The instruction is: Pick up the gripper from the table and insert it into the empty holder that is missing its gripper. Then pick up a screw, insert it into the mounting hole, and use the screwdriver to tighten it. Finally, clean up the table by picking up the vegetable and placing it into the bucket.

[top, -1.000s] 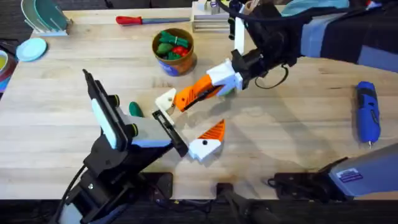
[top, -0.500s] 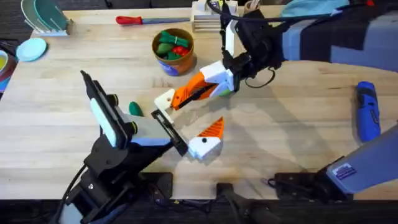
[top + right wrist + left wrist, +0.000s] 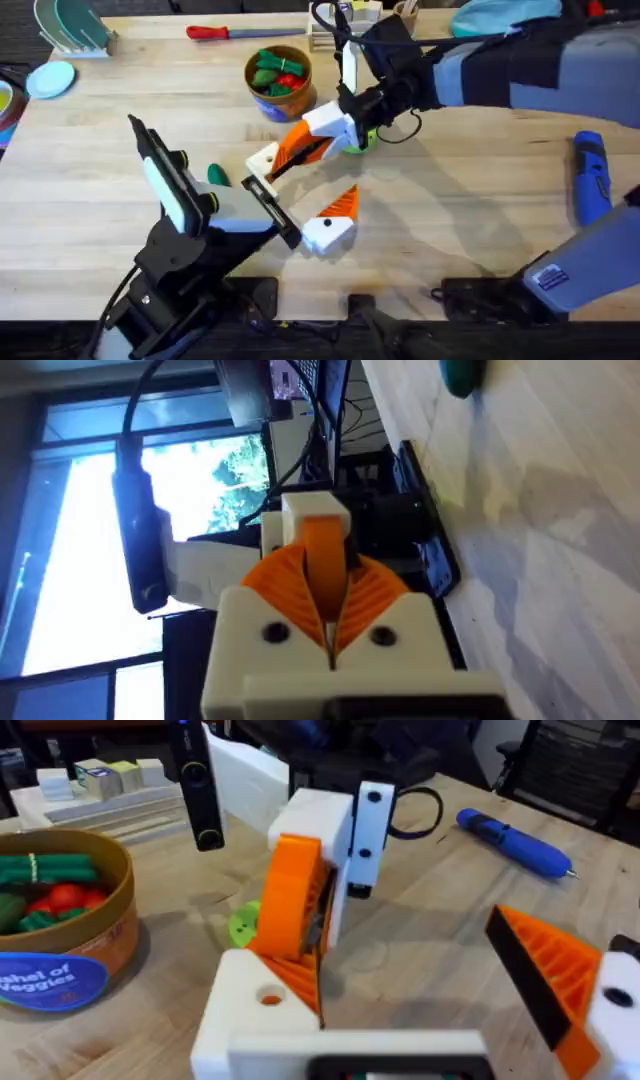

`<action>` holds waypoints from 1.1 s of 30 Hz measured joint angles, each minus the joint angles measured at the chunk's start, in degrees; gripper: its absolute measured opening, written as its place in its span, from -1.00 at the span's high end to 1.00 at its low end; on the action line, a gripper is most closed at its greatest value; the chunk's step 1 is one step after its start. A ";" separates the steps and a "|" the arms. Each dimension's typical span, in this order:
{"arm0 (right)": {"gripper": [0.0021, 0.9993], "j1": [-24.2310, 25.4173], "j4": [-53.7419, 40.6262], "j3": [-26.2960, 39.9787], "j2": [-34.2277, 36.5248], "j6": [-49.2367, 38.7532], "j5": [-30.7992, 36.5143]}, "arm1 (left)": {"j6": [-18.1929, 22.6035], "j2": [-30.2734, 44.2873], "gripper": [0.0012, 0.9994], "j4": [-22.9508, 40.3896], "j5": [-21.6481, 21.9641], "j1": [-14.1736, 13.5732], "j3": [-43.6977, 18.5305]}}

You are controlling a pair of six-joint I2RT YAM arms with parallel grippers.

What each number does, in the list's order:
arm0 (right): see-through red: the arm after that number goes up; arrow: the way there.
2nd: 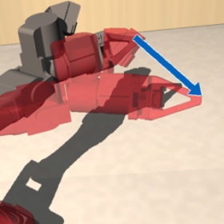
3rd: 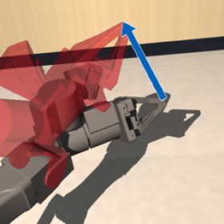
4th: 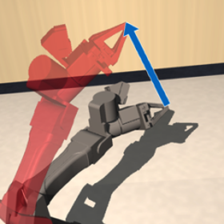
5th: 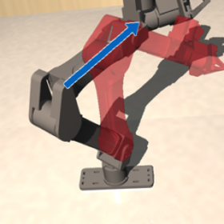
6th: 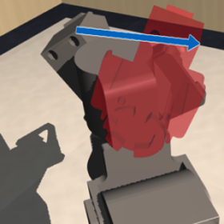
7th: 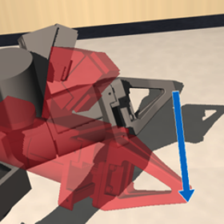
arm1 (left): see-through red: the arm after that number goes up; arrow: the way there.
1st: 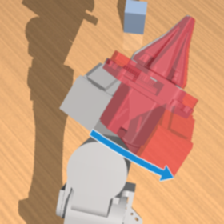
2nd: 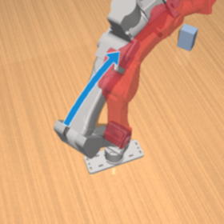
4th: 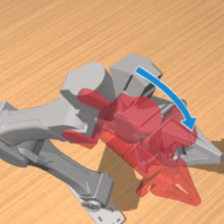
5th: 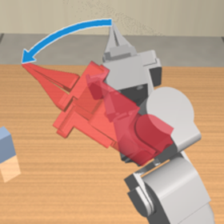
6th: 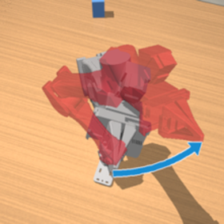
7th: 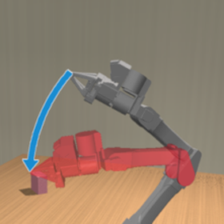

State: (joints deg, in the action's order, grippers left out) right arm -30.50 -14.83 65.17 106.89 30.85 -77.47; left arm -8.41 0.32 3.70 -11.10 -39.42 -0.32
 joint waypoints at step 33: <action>-0.25 -1.46 -0.85 0.04 -0.02 -2.25 2.00 | 0.66 0.00 -0.99 -0.07 -0.45 -0.02 0.00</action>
State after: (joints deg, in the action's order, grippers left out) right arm -31.97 -15.68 65.21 106.87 28.60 -75.46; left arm -7.75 0.32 3.64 -11.55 -39.44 -0.32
